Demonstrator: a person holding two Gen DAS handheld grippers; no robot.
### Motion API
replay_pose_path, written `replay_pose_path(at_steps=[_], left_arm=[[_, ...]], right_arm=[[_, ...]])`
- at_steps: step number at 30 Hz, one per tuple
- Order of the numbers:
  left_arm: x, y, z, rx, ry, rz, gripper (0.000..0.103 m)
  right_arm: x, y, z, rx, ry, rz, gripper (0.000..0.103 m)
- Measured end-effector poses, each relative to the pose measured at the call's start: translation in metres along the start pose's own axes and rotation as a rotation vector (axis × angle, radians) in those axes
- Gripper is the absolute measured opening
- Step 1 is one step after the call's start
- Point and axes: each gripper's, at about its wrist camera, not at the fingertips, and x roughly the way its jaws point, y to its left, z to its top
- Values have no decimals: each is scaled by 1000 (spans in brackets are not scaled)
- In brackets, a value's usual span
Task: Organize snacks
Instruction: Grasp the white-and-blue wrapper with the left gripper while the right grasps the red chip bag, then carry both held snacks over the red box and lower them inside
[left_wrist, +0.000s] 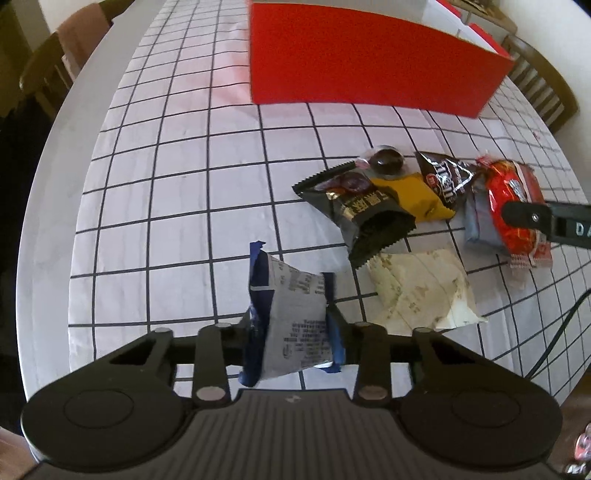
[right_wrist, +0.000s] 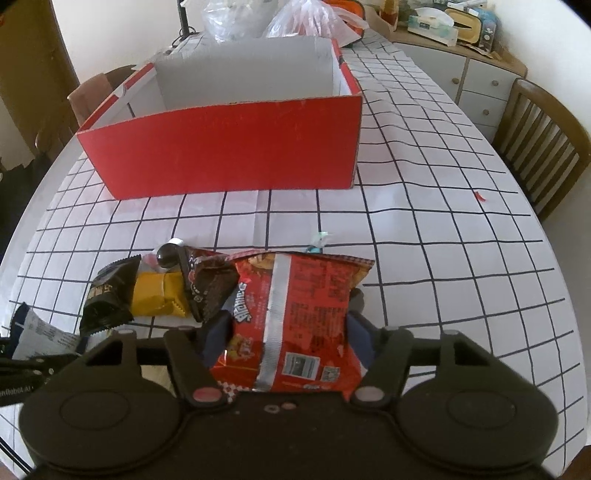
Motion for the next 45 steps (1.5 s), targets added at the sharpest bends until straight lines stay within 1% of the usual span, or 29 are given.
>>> replay_pose_path(at_steps=[2, 3, 5, 15, 20, 25, 30, 36, 41, 45], left_arm=[[-2, 3, 0, -24, 0, -9, 21], [-2, 4, 0, -33, 1, -19, 19], [-4, 6, -1, -55, -6, -28, 18], [-29, 20, -9, -153, -32, -85, 17], [-49, 18, -9, -165, -55, -96, 17], [-75, 12, -4, -163, -106, -111, 17], [-103, 2, 14, -143, -171, -125, 17], [-131, -16, 47, -78, -260, -109, 17], [-141, -29, 79, -36, -302, -95, 17], [-142, -37, 108, -8, -333, -65, 17]], right_arm=[[-3, -2, -1, 10, -4, 5, 65], [-5, -3, -3, 16, -7, 6, 62], [-9, -4, -5, 23, -9, 9, 62], [-35, -7, -15, 71, -42, 63, 60], [-61, -3, -14, 57, -73, 101, 60], [-89, 2, -4, 37, -122, 139, 60], [-111, 7, 18, -1, -180, 155, 60], [-123, 7, 52, -35, -237, 157, 60], [-123, 4, 82, -41, -264, 157, 59], [-116, 1, 108, -44, -279, 148, 59]])
